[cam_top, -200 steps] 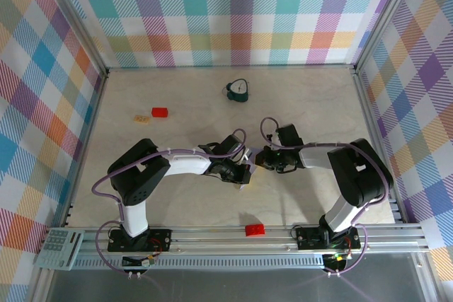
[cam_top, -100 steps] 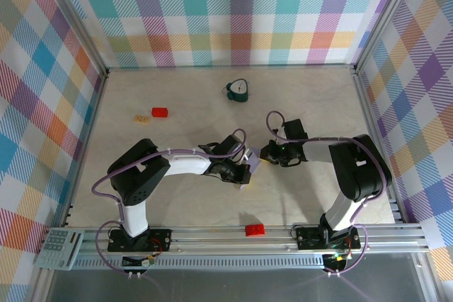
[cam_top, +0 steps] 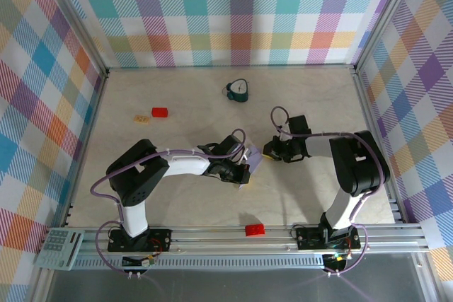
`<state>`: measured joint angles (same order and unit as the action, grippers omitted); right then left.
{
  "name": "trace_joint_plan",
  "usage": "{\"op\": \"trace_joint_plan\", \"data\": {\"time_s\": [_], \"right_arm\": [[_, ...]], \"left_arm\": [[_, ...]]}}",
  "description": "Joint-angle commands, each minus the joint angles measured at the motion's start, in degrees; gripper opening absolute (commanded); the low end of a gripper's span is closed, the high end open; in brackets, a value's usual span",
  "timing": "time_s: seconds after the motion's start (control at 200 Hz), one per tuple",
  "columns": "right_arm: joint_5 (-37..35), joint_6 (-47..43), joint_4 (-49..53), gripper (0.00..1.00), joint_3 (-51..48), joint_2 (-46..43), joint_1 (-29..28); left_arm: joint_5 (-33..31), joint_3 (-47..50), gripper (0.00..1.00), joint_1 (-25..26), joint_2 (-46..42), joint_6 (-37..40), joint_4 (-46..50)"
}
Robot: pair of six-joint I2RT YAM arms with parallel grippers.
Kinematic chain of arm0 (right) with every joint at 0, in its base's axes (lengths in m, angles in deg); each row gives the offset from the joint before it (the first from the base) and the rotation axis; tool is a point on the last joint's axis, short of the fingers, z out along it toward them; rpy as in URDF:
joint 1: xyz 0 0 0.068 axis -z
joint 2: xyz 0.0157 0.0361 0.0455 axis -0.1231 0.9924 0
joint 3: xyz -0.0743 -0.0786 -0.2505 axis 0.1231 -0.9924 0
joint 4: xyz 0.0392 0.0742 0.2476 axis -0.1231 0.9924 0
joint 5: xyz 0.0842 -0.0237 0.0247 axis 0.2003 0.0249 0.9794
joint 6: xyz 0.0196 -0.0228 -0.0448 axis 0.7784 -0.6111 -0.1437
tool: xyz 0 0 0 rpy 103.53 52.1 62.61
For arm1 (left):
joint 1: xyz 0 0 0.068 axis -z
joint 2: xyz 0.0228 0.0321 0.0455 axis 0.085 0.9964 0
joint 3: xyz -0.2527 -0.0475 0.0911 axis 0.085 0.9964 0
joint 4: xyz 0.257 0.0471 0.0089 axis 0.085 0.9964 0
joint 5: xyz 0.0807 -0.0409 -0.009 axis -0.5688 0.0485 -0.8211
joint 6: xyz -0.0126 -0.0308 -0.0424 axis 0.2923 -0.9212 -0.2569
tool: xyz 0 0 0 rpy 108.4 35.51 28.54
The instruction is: Fold a paper plane with a square sheet of paper (fold left side to right side)
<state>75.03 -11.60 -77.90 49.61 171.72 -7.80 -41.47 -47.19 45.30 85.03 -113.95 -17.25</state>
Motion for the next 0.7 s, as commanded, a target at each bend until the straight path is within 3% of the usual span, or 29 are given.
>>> {"op": "trace_joint_plan", "data": {"time_s": [0.0,0.345,0.695], "right_arm": [[-7.3,-1.71,-0.63,0.0,1.18,1.86,2.65],[-6.35,-2.88,1.19,0.0,2.41,0.17,4.01],[-6.07,-3.6,5.94,0.0,0.48,-10.71,4.58]], "left_arm": [[-3.85,3.6,0.0,-0.07,0.78,0.59,12.19],[-3.85,3.61,0.0,-0.05,0.57,0.51,12.1],[-4.33,2.86,0.0,0.0,0.26,0.14,10.67]]}}
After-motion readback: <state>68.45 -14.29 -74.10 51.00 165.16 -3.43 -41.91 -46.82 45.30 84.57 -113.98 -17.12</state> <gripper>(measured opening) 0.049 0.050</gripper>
